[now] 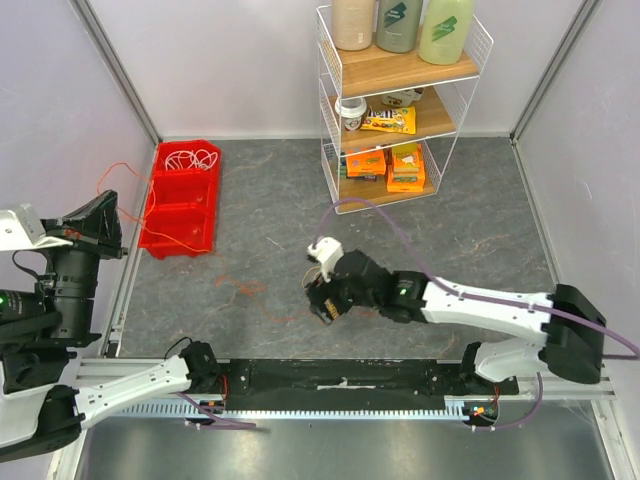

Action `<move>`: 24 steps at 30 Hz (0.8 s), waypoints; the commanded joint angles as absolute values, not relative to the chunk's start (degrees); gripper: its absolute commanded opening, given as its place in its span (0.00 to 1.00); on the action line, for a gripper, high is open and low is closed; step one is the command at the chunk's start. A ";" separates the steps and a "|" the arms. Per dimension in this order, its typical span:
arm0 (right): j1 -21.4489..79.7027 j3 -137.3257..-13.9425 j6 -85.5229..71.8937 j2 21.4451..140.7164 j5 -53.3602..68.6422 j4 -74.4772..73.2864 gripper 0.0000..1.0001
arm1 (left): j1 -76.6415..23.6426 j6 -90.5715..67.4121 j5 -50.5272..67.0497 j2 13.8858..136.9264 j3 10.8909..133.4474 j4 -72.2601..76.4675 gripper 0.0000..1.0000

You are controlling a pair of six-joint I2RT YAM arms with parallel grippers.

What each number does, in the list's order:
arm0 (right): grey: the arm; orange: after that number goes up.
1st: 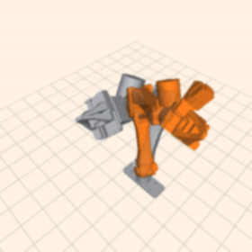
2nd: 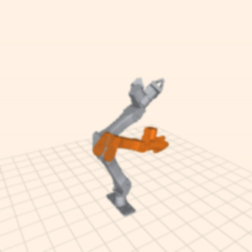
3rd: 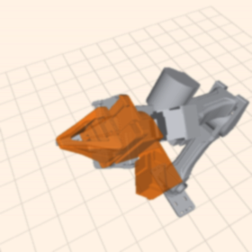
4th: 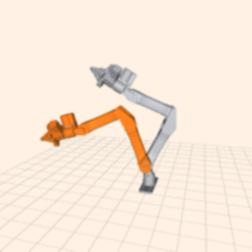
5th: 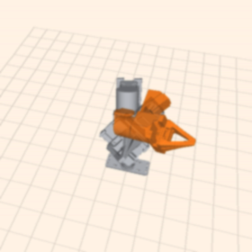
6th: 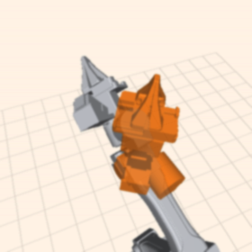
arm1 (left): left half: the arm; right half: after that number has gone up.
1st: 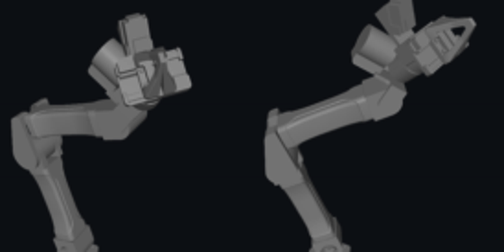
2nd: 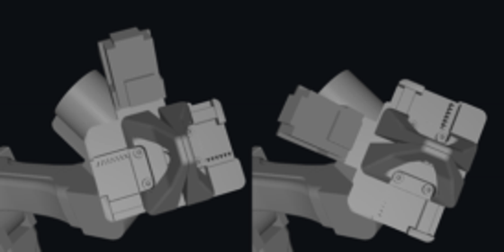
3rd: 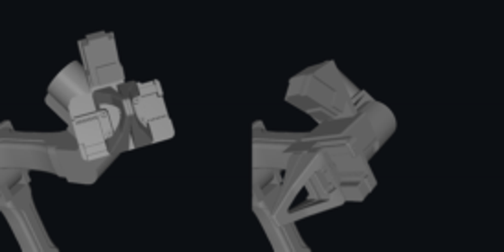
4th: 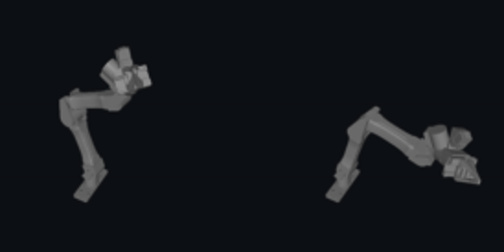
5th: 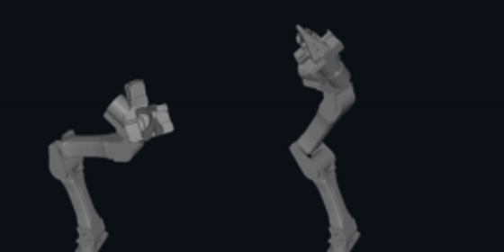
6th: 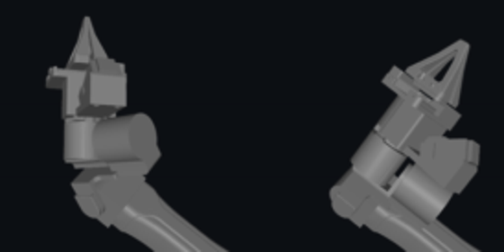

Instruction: Untangle the cables

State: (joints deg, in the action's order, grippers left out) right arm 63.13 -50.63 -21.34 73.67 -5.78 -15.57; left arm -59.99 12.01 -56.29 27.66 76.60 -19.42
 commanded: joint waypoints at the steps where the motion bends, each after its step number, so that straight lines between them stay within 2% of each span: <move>1: 68.37 -51.06 -18.11 78.65 -3.51 5.59 0.86 | -60.12 8.62 -54.14 29.53 79.10 -20.74 0.02; 8: 70.66 -48.78 -19.42 91.56 -3.51 31.44 0.85 | -60.12 7.73 -51.86 31.38 82.70 -20.39 0.02; 14: 71.54 -47.47 -19.78 98.96 -8.87 42.08 0.83 | -60.21 7.65 -50.28 33.13 86.13 -20.83 0.02; 21: 71.54 -45.70 -19.33 104.49 -8.53 49.99 0.82 | -60.12 7.12 -48.08 34.36 89.38 -21.09 0.02; 24: 71.72 -46.49 -20.91 108.36 -11.06 54.30 0.78 | -60.21 6.59 -47.29 34.80 89.82 -20.83 0.02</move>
State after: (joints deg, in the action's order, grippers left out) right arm 71.40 -46.17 -19.77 103.83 -7.68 43.33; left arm -59.99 9.02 -49.47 32.99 88.25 -21.10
